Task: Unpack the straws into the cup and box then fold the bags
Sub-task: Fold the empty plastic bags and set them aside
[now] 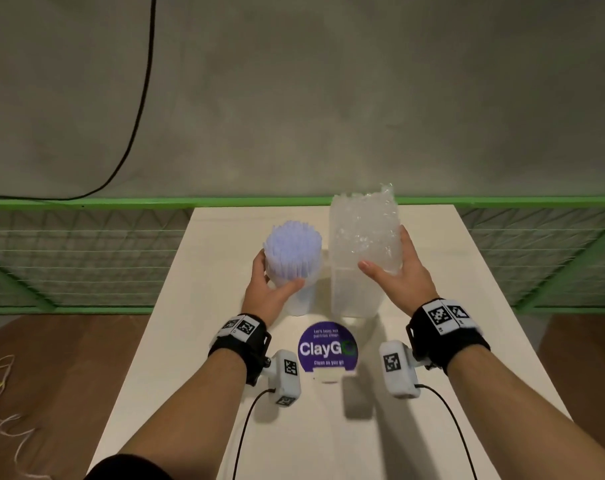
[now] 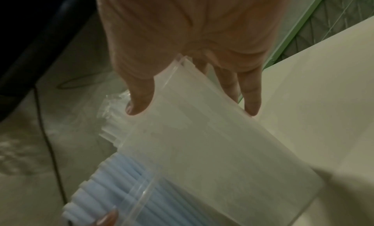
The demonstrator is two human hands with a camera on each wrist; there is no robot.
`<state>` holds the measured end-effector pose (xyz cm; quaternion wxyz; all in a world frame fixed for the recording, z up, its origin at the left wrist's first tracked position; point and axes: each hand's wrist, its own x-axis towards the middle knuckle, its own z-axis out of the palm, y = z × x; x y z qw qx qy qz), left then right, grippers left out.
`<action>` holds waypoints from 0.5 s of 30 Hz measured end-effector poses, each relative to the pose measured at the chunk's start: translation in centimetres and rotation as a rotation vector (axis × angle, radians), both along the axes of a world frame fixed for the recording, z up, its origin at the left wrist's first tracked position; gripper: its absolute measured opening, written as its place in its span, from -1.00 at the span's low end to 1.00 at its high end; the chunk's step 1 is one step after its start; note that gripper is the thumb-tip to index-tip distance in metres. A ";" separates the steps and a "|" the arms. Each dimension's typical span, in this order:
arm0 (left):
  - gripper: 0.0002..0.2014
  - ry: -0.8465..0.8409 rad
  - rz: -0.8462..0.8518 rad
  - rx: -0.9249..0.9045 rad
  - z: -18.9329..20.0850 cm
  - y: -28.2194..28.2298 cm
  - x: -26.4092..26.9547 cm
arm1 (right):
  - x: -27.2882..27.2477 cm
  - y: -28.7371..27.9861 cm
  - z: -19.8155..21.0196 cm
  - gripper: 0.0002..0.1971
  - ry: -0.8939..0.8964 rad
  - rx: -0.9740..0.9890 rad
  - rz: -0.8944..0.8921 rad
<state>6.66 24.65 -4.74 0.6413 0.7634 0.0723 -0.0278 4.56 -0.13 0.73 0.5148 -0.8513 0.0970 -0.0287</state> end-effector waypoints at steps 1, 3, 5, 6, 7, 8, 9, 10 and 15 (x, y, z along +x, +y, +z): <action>-0.06 0.002 0.000 0.002 -0.1 0.0 1.5 | 1.6 -0.1 -0.2 0.04 -0.005 0.004 0.011; -0.07 0.007 0.005 0.005 -0.2 0.0 4.7 | 4.9 -0.5 -0.5 0.05 -0.010 0.015 0.017; -0.09 0.006 0.012 0.003 -0.2 -0.1 7.7 | 7.9 -0.7 -0.5 0.03 -0.017 0.026 0.014; -0.11 0.002 0.018 0.004 -0.1 -0.1 9.2 | 9.3 -0.8 -0.4 0.04 -0.020 0.034 0.017; -0.13 0.001 0.021 0.006 0.0 -0.1 10.6 | 10.6 -0.9 -0.3 0.05 -0.018 0.041 0.022; -0.16 0.002 0.024 0.007 0.0 0.0 11.9 | 11.9 -1.0 -0.3 0.07 -0.011 0.046 0.025; -0.18 0.005 0.024 0.011 0.1 0.0 13.1 | 13.0 -1.1 -0.2 0.09 0.002 0.049 0.023; -0.20 0.005 0.022 0.016 0.2 0.1 14.2 | 14.1 -1.3 -0.3 0.10 0.015 0.047 0.019; -0.27 0.003 0.021 0.003 0.5 0.5 18.0 | 18.1 -2.0 -0.2 0.14 0.054 0.077 0.023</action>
